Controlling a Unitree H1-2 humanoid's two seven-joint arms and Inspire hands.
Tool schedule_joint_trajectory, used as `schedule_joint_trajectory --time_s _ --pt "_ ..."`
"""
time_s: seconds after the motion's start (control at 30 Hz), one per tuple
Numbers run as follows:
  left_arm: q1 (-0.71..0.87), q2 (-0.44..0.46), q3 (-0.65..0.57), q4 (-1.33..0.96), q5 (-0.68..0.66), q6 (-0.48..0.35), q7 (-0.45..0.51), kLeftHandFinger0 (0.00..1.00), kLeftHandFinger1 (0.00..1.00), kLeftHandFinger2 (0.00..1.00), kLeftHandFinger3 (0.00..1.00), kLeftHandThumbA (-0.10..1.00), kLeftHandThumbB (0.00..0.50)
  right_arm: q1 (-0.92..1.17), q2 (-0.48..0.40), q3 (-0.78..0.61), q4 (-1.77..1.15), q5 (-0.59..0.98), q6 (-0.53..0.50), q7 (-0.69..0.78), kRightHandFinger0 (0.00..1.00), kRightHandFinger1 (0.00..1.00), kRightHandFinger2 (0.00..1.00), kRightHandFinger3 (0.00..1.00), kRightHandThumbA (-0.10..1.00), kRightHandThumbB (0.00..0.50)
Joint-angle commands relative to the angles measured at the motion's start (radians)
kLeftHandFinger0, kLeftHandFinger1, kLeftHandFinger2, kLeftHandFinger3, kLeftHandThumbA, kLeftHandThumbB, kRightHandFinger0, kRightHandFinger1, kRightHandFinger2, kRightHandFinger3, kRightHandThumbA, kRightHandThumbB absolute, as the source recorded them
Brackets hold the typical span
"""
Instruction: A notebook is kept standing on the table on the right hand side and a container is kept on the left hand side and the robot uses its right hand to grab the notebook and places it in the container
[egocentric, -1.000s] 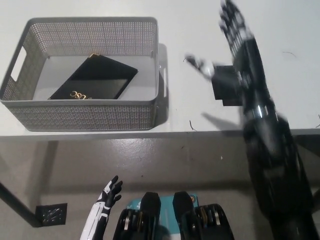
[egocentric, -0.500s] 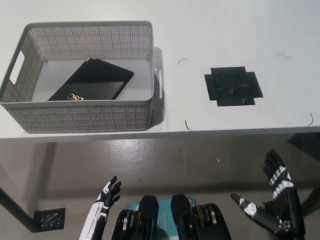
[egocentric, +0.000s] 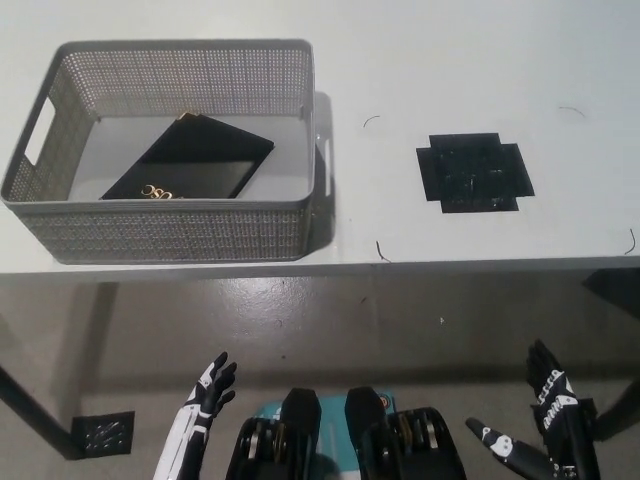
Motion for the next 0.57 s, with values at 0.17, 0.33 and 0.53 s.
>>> schedule_joint_trajectory --time_s 0.17,0.33,0.53 --pt "-0.003 0.002 0.001 -0.032 -0.017 -0.027 -0.010 1.00 1.00 1.00 1.00 1.00 0.155 -0.014 -0.009 -0.024 0.001 0.022 -0.089 0.040 1.00 1.00 1.00 1.00 1.00 0.389" --pt "-0.007 0.003 0.003 -0.029 -0.020 -0.032 -0.010 1.00 1.00 1.00 1.00 1.00 0.148 -0.019 -0.011 -0.024 0.000 0.001 -0.089 0.034 1.00 1.00 1.00 1.00 1.00 0.406" --pt "-0.014 0.005 0.003 -0.021 -0.020 -0.038 -0.010 1.00 1.00 1.00 1.00 1.00 0.142 -0.026 -0.008 -0.020 0.000 0.010 -0.089 0.038 1.00 1.00 1.00 1.00 1.00 0.411"
